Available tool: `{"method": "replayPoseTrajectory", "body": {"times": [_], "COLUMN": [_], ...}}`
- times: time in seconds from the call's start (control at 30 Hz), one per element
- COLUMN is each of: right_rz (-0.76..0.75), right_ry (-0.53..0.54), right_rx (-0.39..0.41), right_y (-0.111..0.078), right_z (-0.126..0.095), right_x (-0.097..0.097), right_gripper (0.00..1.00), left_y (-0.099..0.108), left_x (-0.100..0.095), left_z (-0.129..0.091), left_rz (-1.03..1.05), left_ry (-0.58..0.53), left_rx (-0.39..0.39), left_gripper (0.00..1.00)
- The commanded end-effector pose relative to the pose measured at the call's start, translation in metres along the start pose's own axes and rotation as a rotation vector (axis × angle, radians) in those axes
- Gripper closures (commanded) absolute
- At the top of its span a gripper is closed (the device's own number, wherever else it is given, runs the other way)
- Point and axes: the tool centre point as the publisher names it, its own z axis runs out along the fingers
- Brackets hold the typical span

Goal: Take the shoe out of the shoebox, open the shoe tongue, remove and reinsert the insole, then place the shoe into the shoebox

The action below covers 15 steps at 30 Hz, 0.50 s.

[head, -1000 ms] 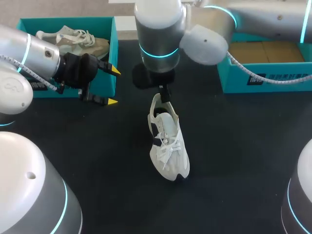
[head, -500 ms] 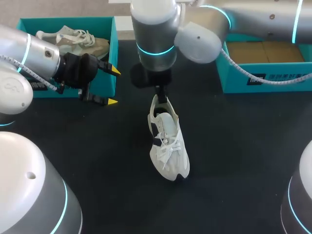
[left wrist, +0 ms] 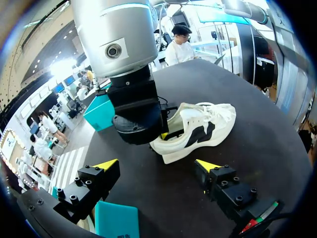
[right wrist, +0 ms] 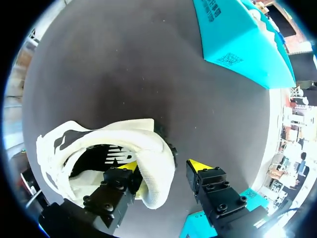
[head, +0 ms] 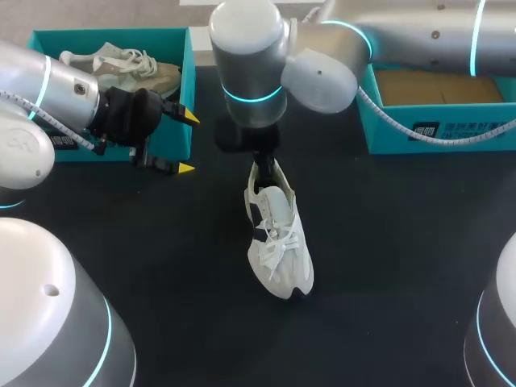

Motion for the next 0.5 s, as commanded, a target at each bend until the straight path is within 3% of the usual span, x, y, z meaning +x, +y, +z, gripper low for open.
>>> {"method": "replayPoseTrajectory", "body": {"times": [0.03,0.23,0.33,0.5], "right_rz": [0.004,0.008,0.020,0.053], "right_ry": [-0.003,-0.008,-0.016,-0.032], "right_rx": [0.008,0.034,0.051,0.065], "right_y": [0.0031,0.0045,0.0041,-0.0009], "right_z": [0.0061,0.0133,0.0129,0.0062], "right_x": [-0.0011,-0.0019,-0.0012,-0.0005], "right_gripper": [0.51,0.65,1.00,1.00], "left_y": [-0.0009,-0.0009,-0.0009,-0.0009], "left_x": [0.0007,0.0007,0.0007,0.0007], "left_z": [-0.0003,-0.0003,-0.0003,-0.0003], "left_rz": [0.000,0.000,0.000,0.000], "left_ry": [0.000,0.000,0.000,0.000], "left_rx": [-0.005,-0.005,-0.005,-0.005], "left_gripper": [0.00,0.00,0.00,0.00]}}
